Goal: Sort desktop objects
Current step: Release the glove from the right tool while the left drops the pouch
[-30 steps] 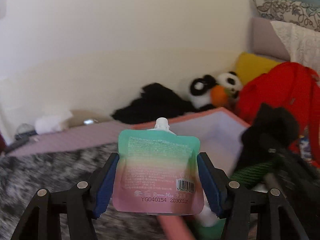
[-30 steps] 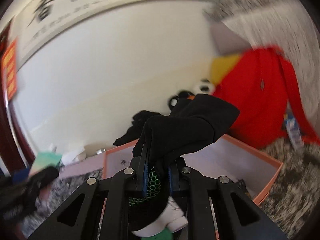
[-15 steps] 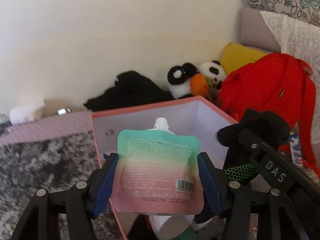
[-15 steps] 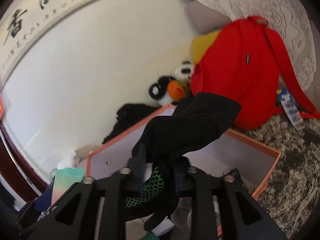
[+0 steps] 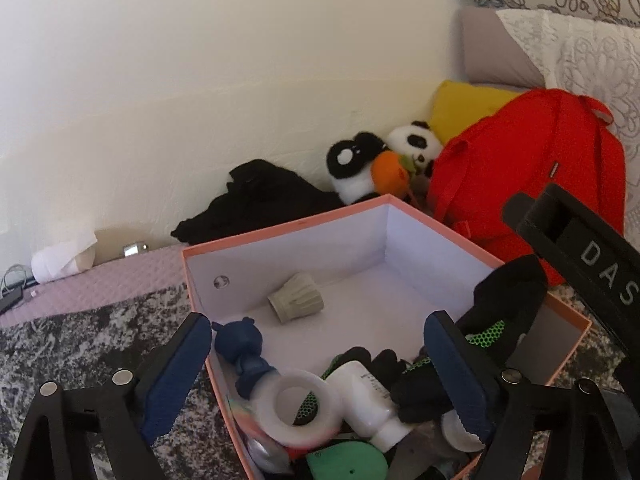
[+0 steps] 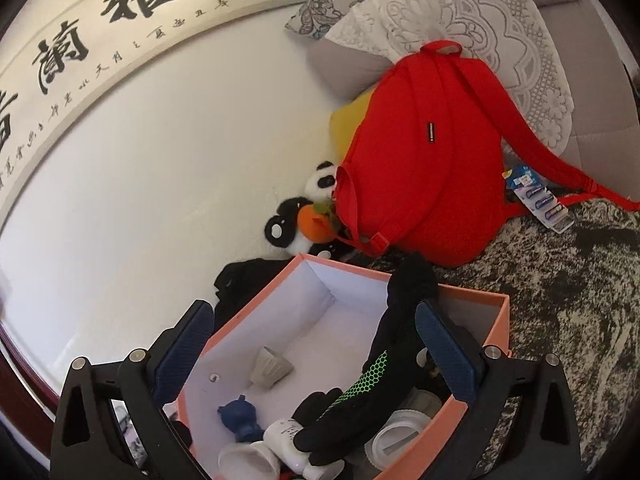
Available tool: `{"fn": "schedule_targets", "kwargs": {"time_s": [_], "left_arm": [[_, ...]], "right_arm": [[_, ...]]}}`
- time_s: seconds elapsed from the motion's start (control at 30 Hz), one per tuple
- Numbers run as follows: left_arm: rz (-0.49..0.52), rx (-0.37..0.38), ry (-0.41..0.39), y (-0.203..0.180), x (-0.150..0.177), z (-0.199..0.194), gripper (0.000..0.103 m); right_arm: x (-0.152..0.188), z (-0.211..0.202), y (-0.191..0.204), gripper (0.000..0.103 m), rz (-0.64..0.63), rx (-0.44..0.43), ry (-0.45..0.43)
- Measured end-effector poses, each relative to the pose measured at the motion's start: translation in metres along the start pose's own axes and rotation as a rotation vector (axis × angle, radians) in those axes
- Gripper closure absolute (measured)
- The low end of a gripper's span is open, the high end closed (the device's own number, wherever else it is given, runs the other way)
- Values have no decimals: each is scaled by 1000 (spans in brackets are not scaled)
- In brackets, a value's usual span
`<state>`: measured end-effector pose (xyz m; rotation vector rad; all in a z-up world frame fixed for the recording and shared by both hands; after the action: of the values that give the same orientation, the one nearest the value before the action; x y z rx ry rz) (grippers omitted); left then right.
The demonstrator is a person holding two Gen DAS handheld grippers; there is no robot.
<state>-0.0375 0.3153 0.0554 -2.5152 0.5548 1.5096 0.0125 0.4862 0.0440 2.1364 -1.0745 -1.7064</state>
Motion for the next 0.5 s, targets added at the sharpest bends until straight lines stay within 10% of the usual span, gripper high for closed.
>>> {"fn": "schedule_targets", "kwargs": {"time_s": [0.5], "left_arm": [[-15,8,-20,1,-5,-11,11]], "right_arm": [[8,-1,8,0,15,-12,-19]]}}
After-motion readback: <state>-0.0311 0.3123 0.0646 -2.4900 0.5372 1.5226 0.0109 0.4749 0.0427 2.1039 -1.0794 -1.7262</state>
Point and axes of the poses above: each gripper's, at about its wrist camera, not at the fingertips, and z roughly the way its jaws point, y to its left, x to its underside, the point moved 4 cm from there along z, roughly the way its jaws point, and after that the axes turned 1 degree about z, right-handed, at the moved point
